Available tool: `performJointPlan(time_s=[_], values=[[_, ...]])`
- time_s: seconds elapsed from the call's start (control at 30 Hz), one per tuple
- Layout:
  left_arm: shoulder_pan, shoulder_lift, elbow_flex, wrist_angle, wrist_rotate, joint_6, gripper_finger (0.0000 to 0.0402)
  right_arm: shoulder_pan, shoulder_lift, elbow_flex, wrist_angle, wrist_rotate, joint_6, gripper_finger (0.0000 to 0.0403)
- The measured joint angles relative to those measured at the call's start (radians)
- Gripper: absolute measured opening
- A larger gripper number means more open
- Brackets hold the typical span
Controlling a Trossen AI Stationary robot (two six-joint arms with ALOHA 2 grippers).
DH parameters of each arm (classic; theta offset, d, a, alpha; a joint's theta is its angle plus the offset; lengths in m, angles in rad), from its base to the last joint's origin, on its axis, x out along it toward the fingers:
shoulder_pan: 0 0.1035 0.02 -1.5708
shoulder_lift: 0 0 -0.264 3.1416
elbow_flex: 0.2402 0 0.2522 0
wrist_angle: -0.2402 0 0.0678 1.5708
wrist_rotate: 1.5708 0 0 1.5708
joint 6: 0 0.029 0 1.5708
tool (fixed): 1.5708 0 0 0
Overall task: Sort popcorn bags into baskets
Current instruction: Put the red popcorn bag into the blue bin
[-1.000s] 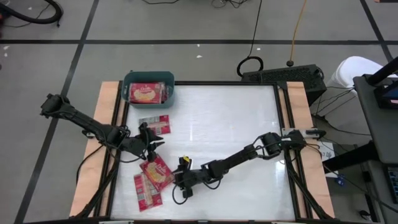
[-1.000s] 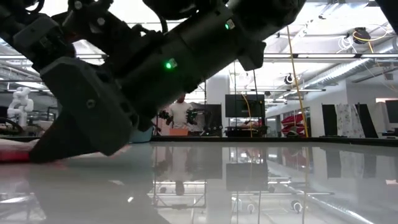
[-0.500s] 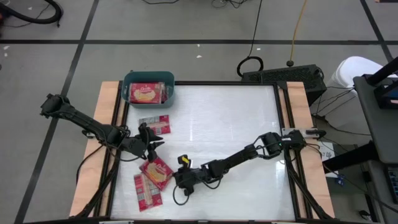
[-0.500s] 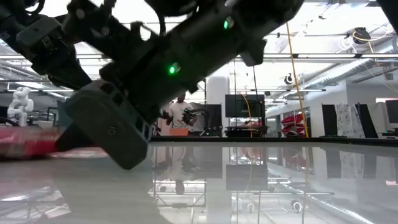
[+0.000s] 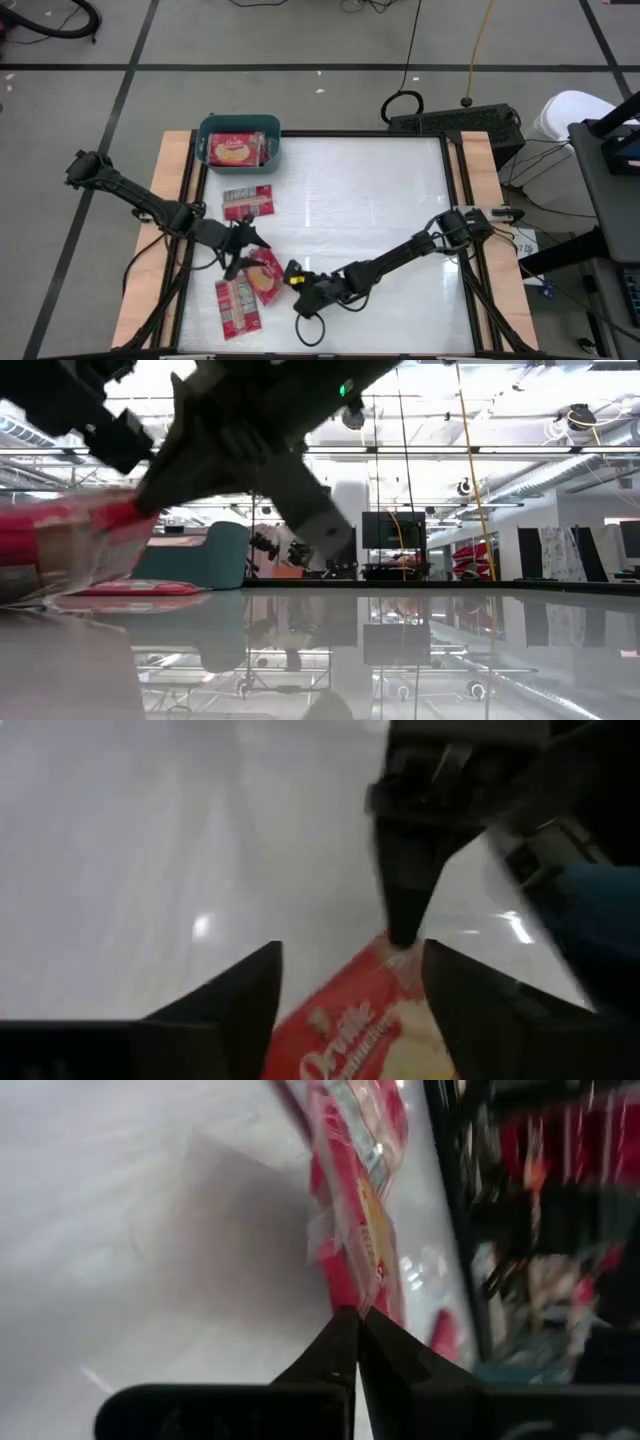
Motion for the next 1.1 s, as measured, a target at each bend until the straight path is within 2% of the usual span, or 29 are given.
performJointPlan(time_s=[0.1,0.23,0.53,0.7,0.87,0.93,1.1], values=[[0.016,0.0,0.0,0.049,0.035,0.066,0.0281,0.009,-0.008,0.0,0.006,0.0,-0.145,0.0],[0.061,0.026,0.0,0.055,0.132,0.102,0.0305,0.009,-0.03,0.0,-0.001,-0.004,-0.196,0.0],[0.221,0.185,0.0,0.108,0.462,0.174,0.0284,0.009,-0.081,0.0,-0.009,-0.01,-0.386,0.0],[0.308,0.283,0.0,0.252,0.587,0.194,0.0285,0.005,-0.09,0.001,-0.011,-0.043,-0.468,0.0],[0.355,0.4,0.001,0.385,0.813,0.235,0.0301,-0.009,-0.096,0.001,-0.006,-0.068,-0.532,0.0],[0.364,0.441,0.002,0.396,0.86,0.237,0.0302,-0.014,-0.096,0.001,-0.006,-0.073,-0.547,0.0],[0.368,0.525,0.011,0.392,0.889,0.265,0.0281,-0.019,-0.096,0.001,-0.007,-0.089,-0.57,0.0]])
